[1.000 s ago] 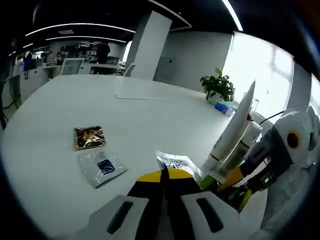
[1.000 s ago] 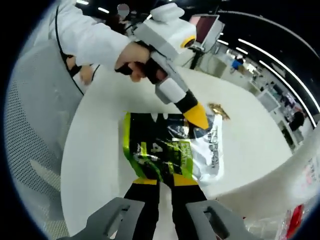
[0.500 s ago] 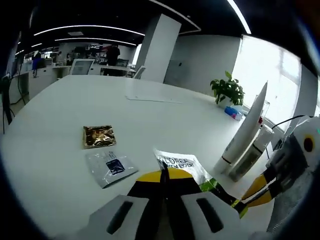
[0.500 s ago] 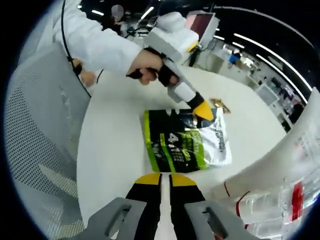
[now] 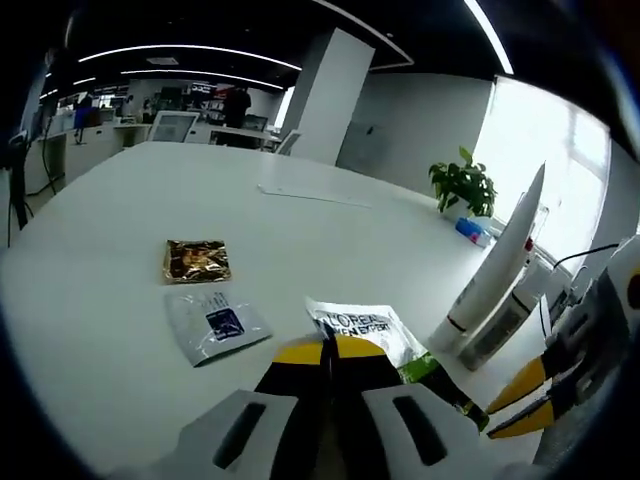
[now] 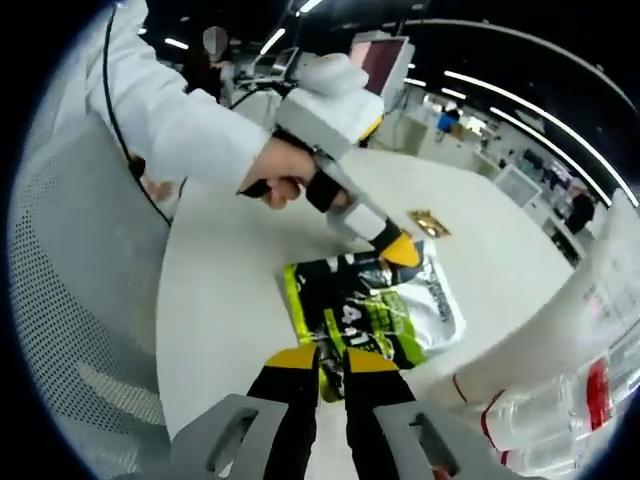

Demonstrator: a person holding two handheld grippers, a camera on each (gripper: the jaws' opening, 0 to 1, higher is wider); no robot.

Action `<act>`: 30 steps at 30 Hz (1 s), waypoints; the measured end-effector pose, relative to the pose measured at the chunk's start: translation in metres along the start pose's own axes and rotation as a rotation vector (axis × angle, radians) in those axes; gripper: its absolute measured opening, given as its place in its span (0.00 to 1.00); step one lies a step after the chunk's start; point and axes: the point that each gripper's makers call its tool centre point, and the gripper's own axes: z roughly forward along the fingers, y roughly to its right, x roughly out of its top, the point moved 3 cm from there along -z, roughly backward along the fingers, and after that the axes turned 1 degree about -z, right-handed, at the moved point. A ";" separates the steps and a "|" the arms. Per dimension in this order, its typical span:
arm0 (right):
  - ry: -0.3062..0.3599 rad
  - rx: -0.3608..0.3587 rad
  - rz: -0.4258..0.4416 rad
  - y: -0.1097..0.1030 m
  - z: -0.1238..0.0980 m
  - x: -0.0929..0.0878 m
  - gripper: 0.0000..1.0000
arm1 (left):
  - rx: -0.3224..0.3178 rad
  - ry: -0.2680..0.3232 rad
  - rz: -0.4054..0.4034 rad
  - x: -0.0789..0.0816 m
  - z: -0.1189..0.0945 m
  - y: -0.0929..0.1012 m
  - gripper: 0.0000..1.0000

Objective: Arrange the skincare products in the storage area until every visible bottle or jar stands upright without overlapping.

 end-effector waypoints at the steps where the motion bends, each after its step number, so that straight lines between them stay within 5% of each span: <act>1: -0.003 -0.018 -0.002 0.003 0.003 -0.002 0.01 | 0.003 0.004 0.004 0.001 0.000 -0.001 0.00; 12: 0.006 -0.067 0.161 0.012 0.013 -0.011 0.07 | 0.013 0.010 0.055 -0.002 0.008 0.013 0.00; 30: 0.015 -0.059 0.167 0.013 0.015 -0.013 0.03 | -0.004 0.005 0.160 -0.002 0.007 0.013 0.02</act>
